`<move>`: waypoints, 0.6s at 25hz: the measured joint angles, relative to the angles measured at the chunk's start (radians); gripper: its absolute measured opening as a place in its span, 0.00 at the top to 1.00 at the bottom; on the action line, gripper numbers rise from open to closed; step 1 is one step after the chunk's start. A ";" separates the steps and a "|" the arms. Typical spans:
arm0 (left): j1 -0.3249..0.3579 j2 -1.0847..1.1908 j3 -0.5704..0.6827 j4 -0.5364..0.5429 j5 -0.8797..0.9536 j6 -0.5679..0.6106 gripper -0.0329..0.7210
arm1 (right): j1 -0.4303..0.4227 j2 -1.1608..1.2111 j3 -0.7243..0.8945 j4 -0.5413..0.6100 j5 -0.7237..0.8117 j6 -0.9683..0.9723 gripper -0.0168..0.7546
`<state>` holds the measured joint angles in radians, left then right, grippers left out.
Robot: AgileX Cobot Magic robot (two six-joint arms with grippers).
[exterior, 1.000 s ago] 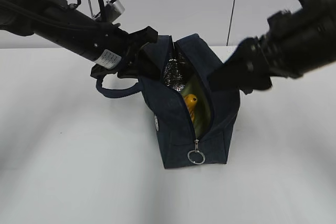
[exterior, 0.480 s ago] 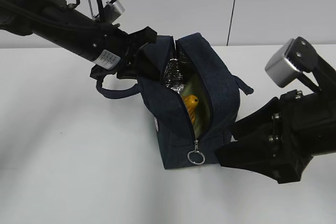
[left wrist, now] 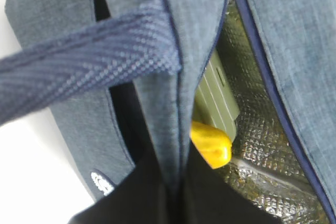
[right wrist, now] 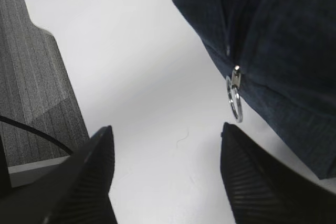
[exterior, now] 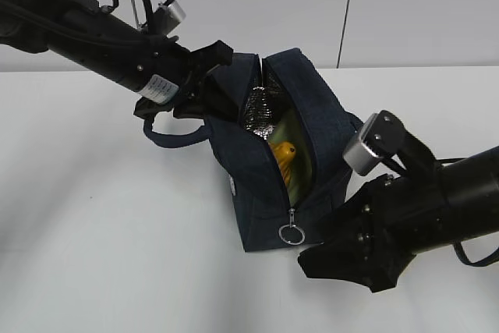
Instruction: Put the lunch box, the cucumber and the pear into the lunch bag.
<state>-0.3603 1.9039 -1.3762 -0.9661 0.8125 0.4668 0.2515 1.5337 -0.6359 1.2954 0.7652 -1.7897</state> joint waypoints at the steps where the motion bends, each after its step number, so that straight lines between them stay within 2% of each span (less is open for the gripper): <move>1: 0.000 0.000 0.000 0.000 0.001 0.004 0.96 | 0.000 0.023 0.000 0.015 -0.001 -0.032 0.37; 7: 0.000 0.000 0.000 0.000 0.005 0.029 0.96 | 0.000 0.148 0.000 0.147 -0.026 -0.275 0.37; 15: 0.000 0.000 0.000 0.017 0.007 0.042 0.96 | 0.000 0.248 0.000 0.346 -0.044 -0.499 0.37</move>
<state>-0.3603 1.9039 -1.3762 -0.9493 0.8199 0.5086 0.2515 1.7817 -0.6359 1.6415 0.7213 -2.2886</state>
